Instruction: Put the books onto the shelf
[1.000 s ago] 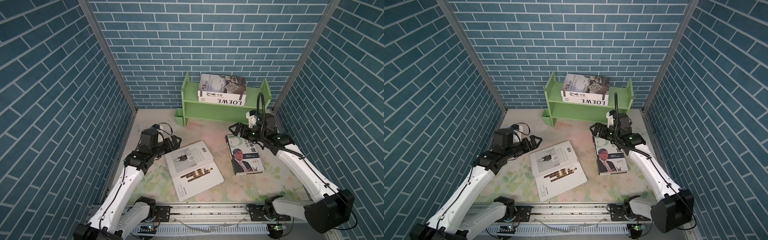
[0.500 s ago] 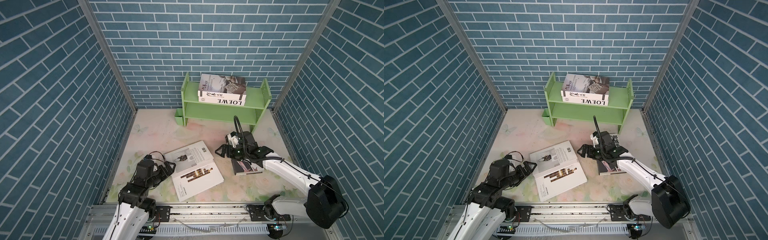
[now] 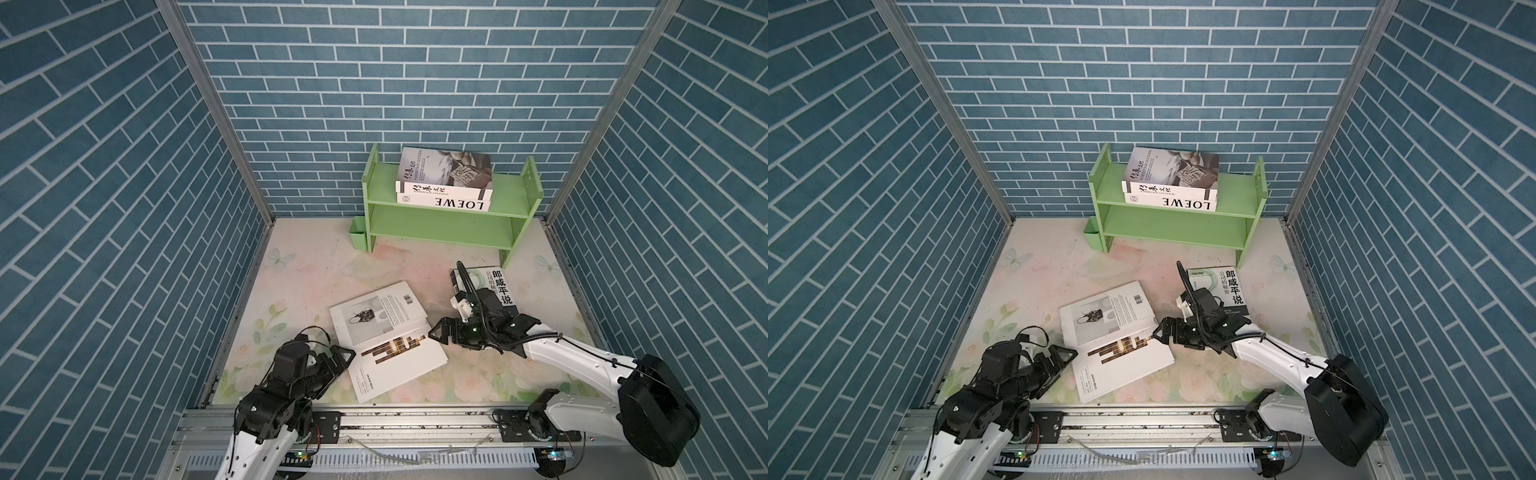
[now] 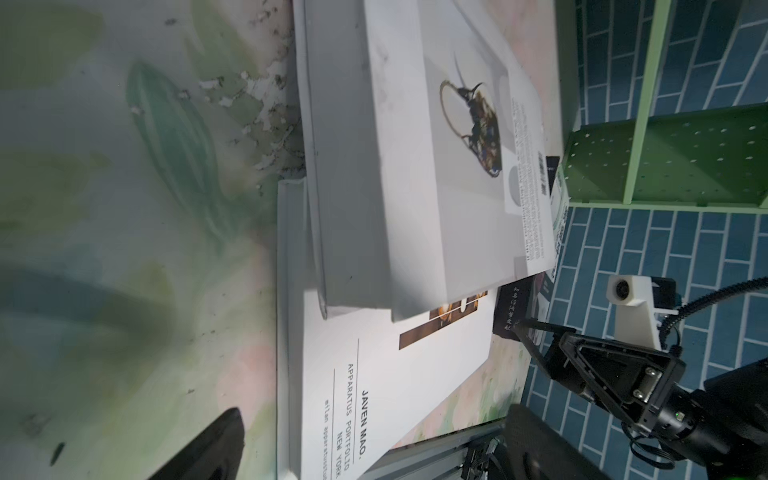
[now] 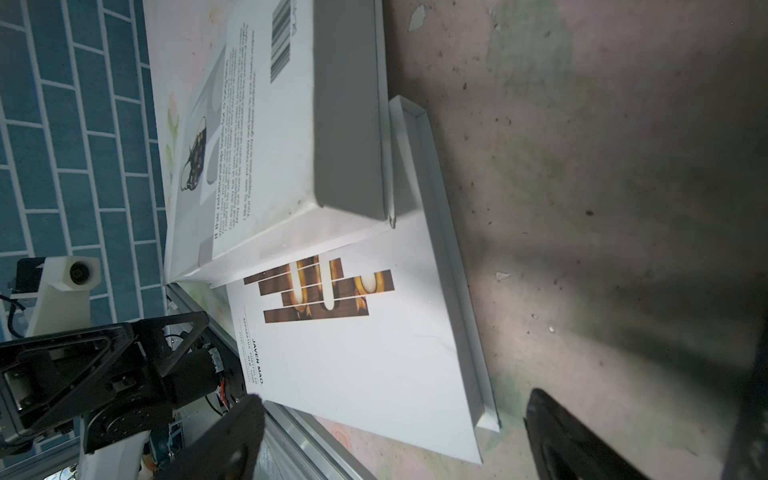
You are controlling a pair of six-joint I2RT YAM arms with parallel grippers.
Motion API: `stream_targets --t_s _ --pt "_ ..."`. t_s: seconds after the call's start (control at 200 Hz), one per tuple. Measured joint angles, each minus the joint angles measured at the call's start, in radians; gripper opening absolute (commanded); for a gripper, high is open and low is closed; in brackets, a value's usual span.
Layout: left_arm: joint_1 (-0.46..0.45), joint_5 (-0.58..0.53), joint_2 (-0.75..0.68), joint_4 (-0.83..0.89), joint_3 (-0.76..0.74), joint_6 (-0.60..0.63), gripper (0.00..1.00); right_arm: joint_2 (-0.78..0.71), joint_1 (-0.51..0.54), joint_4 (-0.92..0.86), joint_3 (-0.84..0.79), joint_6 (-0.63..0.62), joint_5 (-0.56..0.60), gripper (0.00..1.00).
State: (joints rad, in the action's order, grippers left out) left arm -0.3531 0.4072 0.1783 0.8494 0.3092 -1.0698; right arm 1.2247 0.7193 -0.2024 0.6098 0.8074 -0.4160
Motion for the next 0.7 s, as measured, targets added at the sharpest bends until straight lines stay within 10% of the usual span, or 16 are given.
stream_targets --t_s 0.4,0.7 --pt "-0.357 -0.137 0.360 -0.283 -0.047 -0.097 1.00 0.099 0.034 0.072 -0.014 0.008 -0.005 0.95" --pt "-0.407 -0.198 0.496 -0.490 -0.048 -0.150 1.00 0.134 0.064 0.084 -0.013 0.017 -0.010 0.93"
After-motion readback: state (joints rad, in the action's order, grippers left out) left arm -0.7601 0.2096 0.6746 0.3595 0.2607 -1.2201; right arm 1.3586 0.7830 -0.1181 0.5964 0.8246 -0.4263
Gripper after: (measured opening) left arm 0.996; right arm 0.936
